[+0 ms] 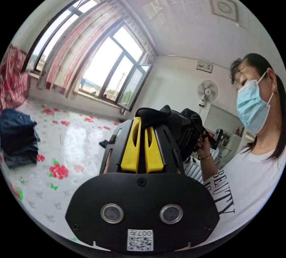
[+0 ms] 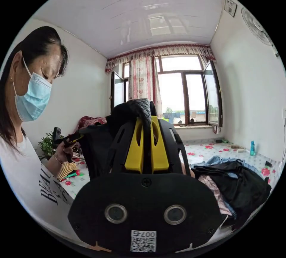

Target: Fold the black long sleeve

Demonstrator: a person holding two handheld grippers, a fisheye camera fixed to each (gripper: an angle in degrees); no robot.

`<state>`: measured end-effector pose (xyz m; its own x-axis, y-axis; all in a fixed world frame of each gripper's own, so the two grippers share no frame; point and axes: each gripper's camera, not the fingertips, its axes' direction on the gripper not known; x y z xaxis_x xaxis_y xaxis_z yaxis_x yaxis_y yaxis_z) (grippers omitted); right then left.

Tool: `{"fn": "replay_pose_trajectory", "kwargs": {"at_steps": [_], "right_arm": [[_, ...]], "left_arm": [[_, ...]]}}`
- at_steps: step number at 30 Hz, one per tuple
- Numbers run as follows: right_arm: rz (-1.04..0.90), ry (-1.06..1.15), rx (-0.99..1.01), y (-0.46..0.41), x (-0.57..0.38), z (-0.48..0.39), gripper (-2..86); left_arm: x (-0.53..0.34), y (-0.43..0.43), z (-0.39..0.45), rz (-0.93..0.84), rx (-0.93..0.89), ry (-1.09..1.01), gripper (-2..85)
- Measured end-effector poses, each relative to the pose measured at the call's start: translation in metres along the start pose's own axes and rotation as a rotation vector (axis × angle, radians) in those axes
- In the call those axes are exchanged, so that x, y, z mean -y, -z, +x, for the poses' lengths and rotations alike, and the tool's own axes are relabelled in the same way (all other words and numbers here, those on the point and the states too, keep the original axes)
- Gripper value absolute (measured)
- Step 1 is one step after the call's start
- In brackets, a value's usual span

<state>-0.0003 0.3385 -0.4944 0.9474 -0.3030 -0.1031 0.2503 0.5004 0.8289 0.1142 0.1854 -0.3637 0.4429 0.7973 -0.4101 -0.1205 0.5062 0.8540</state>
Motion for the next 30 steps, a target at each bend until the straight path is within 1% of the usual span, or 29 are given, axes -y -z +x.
{"fn": "replay_pose_trajectory", "kwargs": {"at_steps": [1, 2, 3, 4, 5, 6, 7, 8, 9, 10, 11, 12, 13, 14, 15, 16, 17, 18, 19, 20, 22, 23, 24, 26, 28, 29, 30], "right_arm": [[0.017, 0.058, -0.007, -0.020, 0.015, -0.002, 5.4], [0.009, 0.090, -0.004, -0.047, 0.028, -0.001, 5.1], [-0.004, 0.101, 0.003, -0.064, 0.033, 0.000, 5.0], [-0.058, 0.130, 0.009, -0.107, 0.040, 0.002, 4.8], [-0.138, 0.137, 0.020, -0.157, 0.040, 0.007, 4.7], [-0.177, 0.133, 0.030, -0.182, 0.036, 0.011, 4.7], [-0.247, 0.104, 0.053, -0.231, 0.023, 0.021, 4.8], [-0.314, 0.061, 0.093, -0.273, 0.002, 0.033, 5.1], [-0.356, 0.024, 0.110, -0.293, -0.011, 0.041, 5.2], [-0.436, -0.064, 0.143, -0.321, -0.039, 0.059, 5.5], [-0.504, -0.148, 0.177, -0.336, -0.072, 0.074, 5.8], [-0.535, -0.185, 0.190, -0.340, -0.090, 0.081, 5.9], [-0.593, -0.235, 0.194, -0.342, -0.129, 0.091, 6.1], [-0.682, -0.260, 0.164, -0.340, -0.172, 0.097, 6.3], [-0.743, -0.274, 0.146, -0.340, -0.195, 0.099, 6.4], [-0.884, -0.305, 0.119, -0.339, -0.245, 0.102, 6.6], [-1.038, -0.355, 0.103, -0.338, -0.294, 0.102, 6.8], [-1.102, -0.378, 0.105, -0.337, -0.316, 0.100, 6.9], [-1.209, -0.403, 0.118, -0.334, -0.353, 0.092, 7.2], [-1.291, -0.401, 0.114, -0.334, -0.381, 0.081, 7.4], [-1.387, -0.351, 0.105, -0.342, -0.407, 0.062, 7.5], [-1.436, -0.318, 0.102, -0.351, -0.418, 0.049, 7.3], [-1.423, -0.290, 0.062, -0.354, -0.417, 0.044, 7.2], [-1.462, -0.167, -0.023, -0.380, -0.411, 0.026, 5.4], [-1.525, -0.092, 0.050, -0.405, -0.403, 0.022, 3.6], [-1.533, -0.015, 0.028, -0.419, -0.390, 0.027, 2.5], [-1.498, 0.030, -0.030, -0.423, -0.377, 0.034, 2.3]], "left_arm": [[0.022, 0.013, 0.018, 0.064, 0.028, -0.083, -0.9], [0.032, 0.017, 0.025, 0.091, 0.043, -0.120, -0.9], [0.049, 0.020, 0.036, 0.127, 0.108, -0.188, -0.8], [0.063, 0.011, 0.037, 0.135, 0.205, -0.231, -0.7], [0.070, 0.003, 0.033, 0.127, 0.257, -0.244, -0.6], [0.079, -0.023, 0.016, 0.080, 0.388, -0.256, -0.4], [0.081, -0.056, -0.018, -0.004, 0.510, -0.208, 0.2], [0.079, -0.073, -0.040, -0.055, 0.556, -0.173, 0.5], [0.065, -0.099, -0.088, -0.142, 0.664, -0.117, 3.1], [0.043, -0.111, -0.133, -0.218, 0.786, -0.046, 5.6], [0.031, -0.112, -0.151, -0.263, 0.840, -0.020, 6.9], [0.005, -0.106, -0.182, -0.348, 0.898, 0.052, 8.3], [-0.022, -0.091, -0.203, -0.393, 0.905, 0.143, 8.6], [-0.038, -0.081, -0.208, -0.397, 0.898, 0.167, 8.4], [-0.072, -0.063, -0.213, -0.407, 0.893, 0.195, 8.1], [-0.110, -0.050, -0.217, -0.463, 0.909, 0.243, 7.8], [-0.129, -0.045, -0.219, -0.500, 0.915, 0.272, 7.6], [-0.170, -0.035, -0.222, -0.576, 0.917, 0.341, 7.5], [-0.211, -0.027, -0.221, -0.656, 0.897, 0.421, 7.6], [-0.230, -0.024, -0.220, -0.697, 0.883, 0.458, 7.7], [-0.288, -0.016, -0.206, -0.828, 0.867, 0.576, 8.0], [-0.297, -0.014, -0.201, -0.846, 0.867, 0.595, 8.0], [-0.308, -0.014, -0.194, -0.885, 0.865, 0.615, 8.0], [-0.318, -0.023, -0.190, -0.964, 0.847, 0.598, 8.1], [-0.331, -0.046, -0.193, -1.094, 0.833, 0.508, 7.9], [-0.334, -0.051, -0.196, -1.126, 0.830, 0.499, 7.9], [-0.336, -0.059, -0.204, -1.155, 0.816, 0.514, 7.6]]}}
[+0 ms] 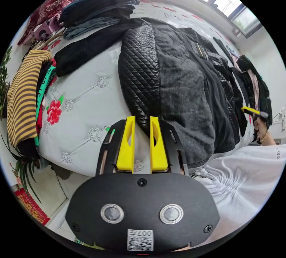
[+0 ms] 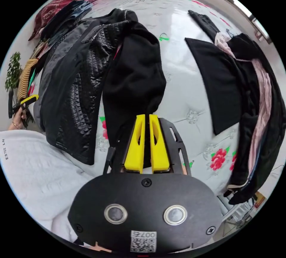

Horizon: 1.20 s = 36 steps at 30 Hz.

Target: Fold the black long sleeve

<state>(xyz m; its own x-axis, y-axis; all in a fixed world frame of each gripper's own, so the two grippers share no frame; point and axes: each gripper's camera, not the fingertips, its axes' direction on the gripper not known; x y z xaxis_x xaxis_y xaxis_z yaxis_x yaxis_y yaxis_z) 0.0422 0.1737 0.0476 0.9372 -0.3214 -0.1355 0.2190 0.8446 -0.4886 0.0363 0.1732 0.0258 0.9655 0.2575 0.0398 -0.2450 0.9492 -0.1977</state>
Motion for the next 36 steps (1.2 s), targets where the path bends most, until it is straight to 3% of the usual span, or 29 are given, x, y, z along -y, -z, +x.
{"fn": "replay_pose_trajectory", "kwargs": {"at_steps": [2, 4, 7, 12, 14, 17, 20, 23, 26, 33, 36], "right_arm": [[0.171, -0.155, -0.271, 0.062, 0.013, 0.058, 1.6], [0.301, -0.365, -0.294, 0.110, 0.012, 0.117, 1.8], [0.313, -0.499, -0.232, 0.140, 0.014, 0.169, 3.1], [0.327, -0.298, -0.097, 0.121, -0.009, 0.106, 5.6], [0.325, -0.102, 0.162, 0.098, -0.036, 0.041, 6.8], [0.226, 0.120, 0.382, 0.076, -0.067, -0.037, 8.2], [0.102, 0.268, 0.430, 0.059, -0.085, -0.090, 9.9], [-0.049, 0.371, 0.326, 0.030, -0.087, -0.123, 10.8], [-0.025, 0.366, 0.139, 0.030, -0.082, -0.133, 9.2], [0.022, 0.042, 0.393, 0.046, -0.061, -0.069, 7.2], [0.015, -0.012, 0.395, 0.039, -0.069, -0.064, 7.3]], "left_arm": [[0.013, 0.001, -0.001, -0.013, -0.035, 0.018, 7.0], [0.022, 0.011, 0.001, 0.008, -0.049, 0.001, 6.6], [0.016, 0.038, -0.003, 0.096, -0.075, 0.001, 6.5], [-0.016, 0.065, -0.028, 0.146, -0.122, 0.041, 6.7], [-0.028, 0.064, -0.032, 0.123, -0.135, 0.030, 6.7], [-0.043, 0.057, -0.028, 0.068, -0.153, -0.006, 7.2], [-0.041, 0.036, -0.012, -0.019, -0.179, -0.069, 7.7], [-0.020, 0.025, 0.007, -0.034, -0.212, -0.103, 4.8], [0.022, 0.037, 0.031, 0.013, -0.301, -0.148, 1.9], [0.123, 0.083, 0.115, 0.171, -0.439, -0.410, 2.0], [0.127, 0.055, 0.114, 0.064, -0.393, -0.382, 4.7]]}}
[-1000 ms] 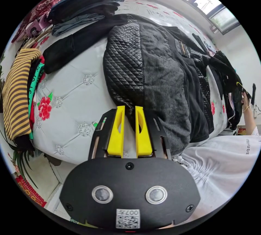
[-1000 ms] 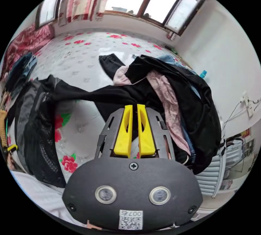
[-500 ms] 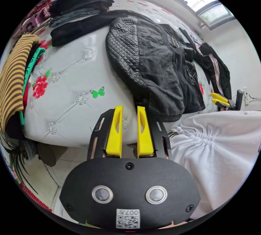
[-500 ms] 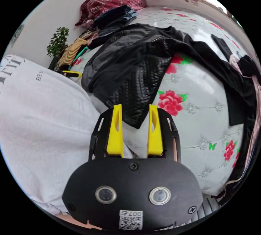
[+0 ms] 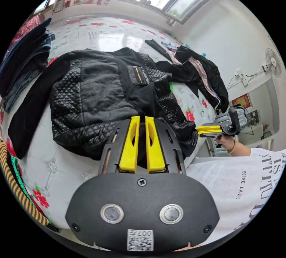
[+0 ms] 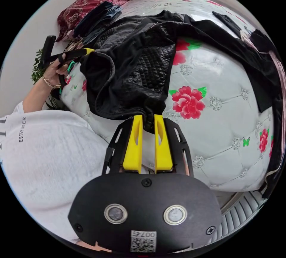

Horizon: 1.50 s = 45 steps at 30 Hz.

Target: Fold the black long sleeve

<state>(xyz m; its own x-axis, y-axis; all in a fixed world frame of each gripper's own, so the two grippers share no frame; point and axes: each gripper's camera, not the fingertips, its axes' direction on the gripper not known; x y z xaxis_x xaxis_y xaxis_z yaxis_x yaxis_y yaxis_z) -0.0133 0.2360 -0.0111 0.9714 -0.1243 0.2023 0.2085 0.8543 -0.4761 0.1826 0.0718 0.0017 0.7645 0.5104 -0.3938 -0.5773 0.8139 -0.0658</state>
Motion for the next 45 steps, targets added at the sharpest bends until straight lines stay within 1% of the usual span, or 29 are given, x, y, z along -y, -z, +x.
{"fn": "replay_pose_trajectory", "kwargs": {"at_steps": [2, 3, 5, 7, 9, 10, 12, 15, 17, 19, 21, 22, 23, 25, 27, 29, 31, 32, 34, 35, 37, 39, 42, 45], "right_arm": [[-0.023, 0.007, -0.027, -0.010, -0.011, -0.004, 7.2], [-0.018, 0.004, -0.031, -0.011, -0.013, -0.005, 7.2], [0.021, -0.027, -0.028, -0.008, -0.021, -0.001, 7.0], [0.027, -0.054, -0.004, -0.006, -0.023, 0.006, 6.7], [0.021, -0.066, 0.013, -0.005, -0.022, 0.011, 6.3], [0.012, -0.065, 0.015, -0.004, -0.022, 0.014, 6.0], [0.000, -0.054, 0.017, -0.004, -0.021, 0.016, 5.7], [-0.019, -0.043, 0.013, -0.003, -0.020, 0.017, 5.3], [-0.024, -0.045, 0.006, -0.003, -0.021, 0.017, 5.0], [-0.024, -0.044, -0.009, -0.002, -0.023, 0.016, 4.8], [-0.030, -0.029, -0.021, 0.002, -0.025, 0.013, 4.5], [-0.026, -0.011, -0.029, 0.010, -0.026, 0.012, 4.3], [0.004, 0.005, -0.043, 0.026, -0.029, 0.012, 4.0], [0.086, 0.010, -0.066, 0.062, -0.037, 0.013, 3.5], [0.173, 0.007, -0.088, 0.103, -0.048, 0.012, 3.1], [0.261, 0.049, -0.132, 0.146, -0.064, 0.002, 2.9], [0.274, 0.078, -0.161, 0.160, -0.072, -0.003, 2.9], [0.262, 0.086, -0.146, 0.159, -0.074, -0.002, 3.2], [0.200, 0.073, -0.086, 0.139, -0.074, 0.005, 3.7], [0.165, 0.049, -0.078, 0.120, -0.074, 0.009, 4.2], [0.133, 0.043, -0.077, 0.092, -0.079, 0.011, 4.9], [0.095, 0.026, -0.086, 0.070, -0.086, 0.010, 5.6], [0.051, 0.015, -0.069, 0.048, -0.103, 0.011, 6.5], [0.027, 0.018, -0.106, 0.035, -0.117, 0.013, 7.5]], "left_arm": [[-0.022, 0.004, -0.011, 0.040, -0.055, 0.057, 6.2], [-0.043, 0.015, -0.017, 0.092, -0.070, 0.090, 6.5], [-0.079, 0.037, -0.020, 0.166, -0.028, 0.129, 7.1], [-0.130, 0.064, -0.021, 0.239, 0.099, 0.164, 7.8], [-0.159, 0.069, -0.022, 0.223, 0.176, 0.184, 8.5], [-0.172, 0.064, -0.023, 0.185, 0.198, 0.187, 9.1], [-0.180, 0.049, -0.021, 0.111, 0.185, 0.180, 11.0], [-0.165, 0.020, 0.004, 0.061, 0.145, 0.085, 13.2], [-0.143, 0.001, 0.022, 0.054, 0.173, 0.024, 14.0], [-0.106, -0.026, 0.034, 0.056, 0.241, 0.000, 13.9], [-0.079, -0.044, 0.032, 0.012, 0.274, 0.034, 12.4], [-0.064, -0.040, 0.032, 0.008, 0.256, 0.026, 9.0], [-0.058, -0.035, 0.033, 0.008, 0.243, 0.025, 7.3], [-0.044, 0.005, 0.039, 0.008, 0.229, -0.014, 3.9], [-0.045, 0.043, 0.046, -0.034, 0.195, -0.070, 3.2], [-0.059, 0.085, 0.053, -0.065, 0.242, -0.104, 2.8], [-0.081, 0.122, 0.052, -0.207, 0.224, -0.107, 2.8], [-0.088, 0.129, 0.050, -0.216, 0.222, -0.100, 2.8], [-0.110, 0.134, 0.036, -0.249, 0.130, -0.030, 3.7], [-0.115, 0.132, 0.032, -0.232, 0.129, -0.004, 4.1], [-0.138, 0.111, 0.012, -0.174, 0.156, 0.115, 5.8], [-0.156, 0.092, 0.001, -0.182, 0.195, 0.191, 7.4], [-0.178, 0.074, 0.002, -0.171, 0.246, 0.208, 9.1], [-0.182, 0.052, 0.008, -0.195, 0.292, 0.140, 10.9]]}}
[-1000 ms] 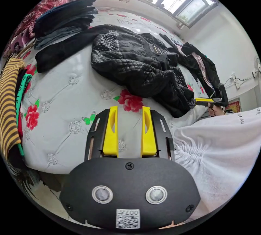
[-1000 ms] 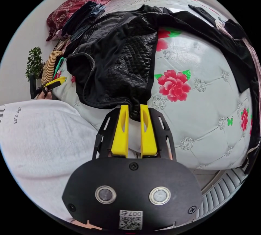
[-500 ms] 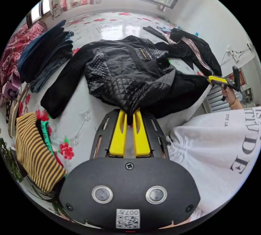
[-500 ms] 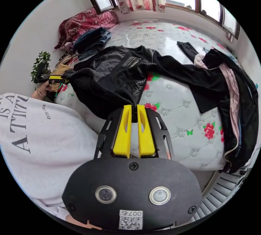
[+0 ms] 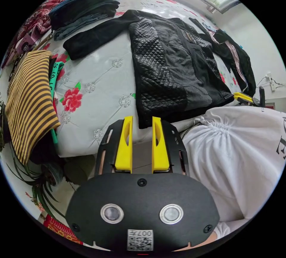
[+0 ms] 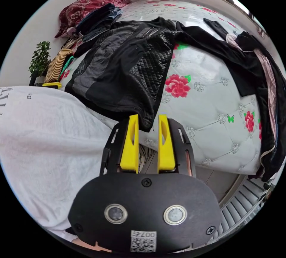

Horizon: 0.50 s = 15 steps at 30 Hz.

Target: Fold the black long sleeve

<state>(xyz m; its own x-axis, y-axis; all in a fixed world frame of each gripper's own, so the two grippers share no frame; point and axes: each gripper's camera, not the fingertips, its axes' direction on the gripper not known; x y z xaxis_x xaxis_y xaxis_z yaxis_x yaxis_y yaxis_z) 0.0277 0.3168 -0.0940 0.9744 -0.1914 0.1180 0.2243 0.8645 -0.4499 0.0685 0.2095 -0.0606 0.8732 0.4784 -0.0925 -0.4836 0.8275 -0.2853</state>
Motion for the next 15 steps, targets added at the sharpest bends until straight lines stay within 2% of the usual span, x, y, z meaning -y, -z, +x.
{"fn": "replay_pose_trajectory", "kwargs": {"at_steps": [5, 8, 10, 12, 15], "right_arm": [[-0.101, 0.035, -0.046, -0.041, -0.003, 0.001, 8.1], [-0.101, 0.079, -0.102, -0.045, 0.003, -0.002, 7.0], [-0.106, 0.064, -0.064, -0.037, 0.012, 0.004, 6.0], [-0.055, 0.067, -0.023, -0.015, 0.018, 0.010, 5.2], [0.079, 0.051, 0.060, 0.029, 0.018, 0.022, 4.1]], "left_arm": [[0.029, -0.047, 0.009, -0.111, 0.029, -0.015, 13.3], [0.044, -0.050, 0.008, -0.180, 0.036, -0.032, 7.1], [0.052, -0.031, 0.002, -0.079, -0.074, -0.045, 1.2], [0.064, -0.014, -0.012, -0.055, -0.146, -0.009, 0.3], [0.071, 0.032, -0.027, 0.102, -0.251, 0.019, -0.3]]}}
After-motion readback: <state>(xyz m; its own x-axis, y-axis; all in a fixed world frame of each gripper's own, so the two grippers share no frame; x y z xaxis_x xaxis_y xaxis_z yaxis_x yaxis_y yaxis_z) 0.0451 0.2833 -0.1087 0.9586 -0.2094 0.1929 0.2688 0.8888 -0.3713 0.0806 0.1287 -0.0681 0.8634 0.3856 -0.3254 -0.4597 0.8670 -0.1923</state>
